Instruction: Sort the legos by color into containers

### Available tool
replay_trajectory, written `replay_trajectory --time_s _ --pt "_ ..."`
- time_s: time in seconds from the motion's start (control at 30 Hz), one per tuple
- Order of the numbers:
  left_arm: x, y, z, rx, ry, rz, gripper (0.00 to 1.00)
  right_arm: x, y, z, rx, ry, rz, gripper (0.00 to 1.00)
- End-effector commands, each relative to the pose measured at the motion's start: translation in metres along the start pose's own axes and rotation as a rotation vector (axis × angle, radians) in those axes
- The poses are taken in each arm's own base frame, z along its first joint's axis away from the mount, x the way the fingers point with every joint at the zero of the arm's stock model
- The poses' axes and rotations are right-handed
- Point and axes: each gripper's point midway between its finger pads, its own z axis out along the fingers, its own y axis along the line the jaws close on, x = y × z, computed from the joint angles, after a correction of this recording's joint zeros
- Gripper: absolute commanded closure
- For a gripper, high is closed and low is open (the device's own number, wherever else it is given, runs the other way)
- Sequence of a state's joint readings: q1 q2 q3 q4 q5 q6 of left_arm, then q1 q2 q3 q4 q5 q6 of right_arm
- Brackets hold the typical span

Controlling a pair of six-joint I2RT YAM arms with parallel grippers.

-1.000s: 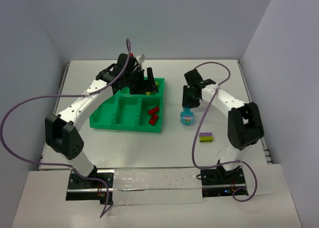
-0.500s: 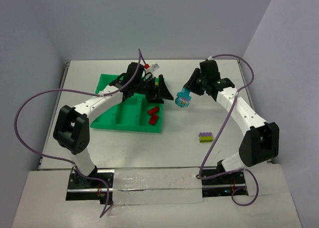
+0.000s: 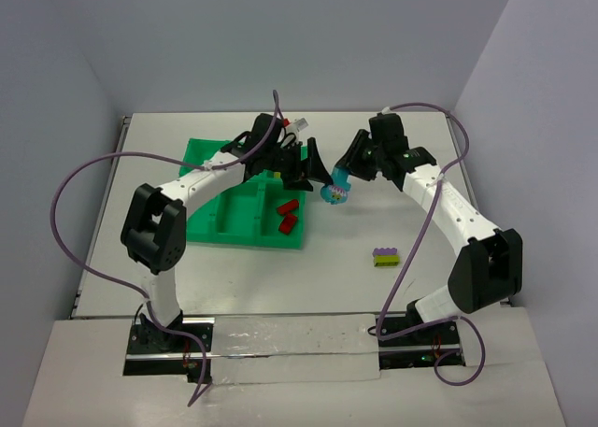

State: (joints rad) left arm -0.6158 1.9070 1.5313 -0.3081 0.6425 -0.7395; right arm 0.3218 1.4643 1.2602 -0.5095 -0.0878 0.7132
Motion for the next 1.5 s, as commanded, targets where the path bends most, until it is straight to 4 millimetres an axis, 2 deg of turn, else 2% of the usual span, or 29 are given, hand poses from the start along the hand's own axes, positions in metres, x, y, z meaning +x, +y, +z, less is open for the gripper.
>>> replay_trajectory --time_s 0.0,0.07,0.2,0.57,0.63,0.8,0.83,1.0,1.17,1.47 --pt "-0.017 -0.016 0.0 -0.006 -0.041 0.07 0.1 -0.013 0.027 -0.02 -0.081 -0.053 -0.017 1.0" --pt "-0.018 -0.019 0.001 0.012 -0.036 0.074 0.11 -0.011 0.029 -0.019 -0.083 -0.048 -0.02 1.0" --pt "-0.017 -0.022 0.006 0.041 -0.022 0.071 0.19 -0.005 0.029 -0.016 -0.089 -0.033 -0.015 1.0" --pt "-0.011 -0.022 0.011 0.048 -0.004 0.061 0.41 -0.008 0.043 -0.017 -0.124 -0.033 -0.019 1.0" --pt "-0.011 -0.025 0.011 0.059 -0.001 0.059 0.52 -0.008 0.043 -0.016 -0.122 -0.03 -0.017 1.0" --pt "-0.01 -0.031 0.01 0.088 0.01 0.059 0.96 -0.008 0.042 -0.017 -0.117 -0.039 -0.012 1.0" --pt "-0.009 -0.03 0.009 0.087 0.013 0.059 1.0 -0.01 0.041 -0.018 -0.112 -0.046 -0.01 1.0" --pt "-0.003 -0.028 0.006 0.08 0.021 0.073 1.0 -0.018 0.041 -0.022 -0.111 -0.069 -0.009 1.0" --pt "0.006 -0.016 0.004 0.049 0.03 0.07 1.0 -0.032 0.049 -0.034 -0.138 -0.1 -0.011 1.0" --pt "0.006 -0.017 0.002 0.053 0.02 0.083 1.0 -0.044 0.054 -0.051 -0.156 -0.137 -0.01 1.0"
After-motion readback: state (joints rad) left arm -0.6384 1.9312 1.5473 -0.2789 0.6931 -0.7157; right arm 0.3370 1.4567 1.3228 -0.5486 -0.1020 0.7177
